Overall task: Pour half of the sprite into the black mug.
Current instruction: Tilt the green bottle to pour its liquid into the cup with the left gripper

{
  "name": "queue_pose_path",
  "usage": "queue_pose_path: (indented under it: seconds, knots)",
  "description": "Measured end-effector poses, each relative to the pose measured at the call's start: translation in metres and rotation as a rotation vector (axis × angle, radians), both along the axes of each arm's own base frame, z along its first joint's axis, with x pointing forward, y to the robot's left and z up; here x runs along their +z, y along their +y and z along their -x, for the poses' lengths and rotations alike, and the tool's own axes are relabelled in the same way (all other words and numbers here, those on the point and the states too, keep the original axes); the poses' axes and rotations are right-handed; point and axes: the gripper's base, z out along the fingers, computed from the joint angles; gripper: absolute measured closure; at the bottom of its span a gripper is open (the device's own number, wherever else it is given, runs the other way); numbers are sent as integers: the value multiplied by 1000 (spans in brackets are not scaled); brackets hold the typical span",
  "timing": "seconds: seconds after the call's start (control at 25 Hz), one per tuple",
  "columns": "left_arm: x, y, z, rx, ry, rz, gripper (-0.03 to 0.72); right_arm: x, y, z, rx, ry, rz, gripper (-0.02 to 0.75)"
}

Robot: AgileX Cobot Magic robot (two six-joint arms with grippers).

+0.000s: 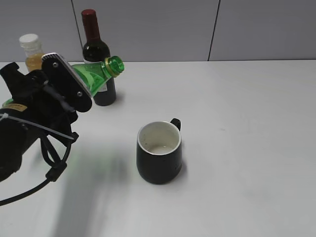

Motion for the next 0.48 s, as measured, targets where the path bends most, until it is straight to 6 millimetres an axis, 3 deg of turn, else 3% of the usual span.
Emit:
queue_pose_path:
  seconds: [0.48]
  knots:
    - [-1,-1,0,-21,7,-53,229,0,0,0,0,0,0,146]
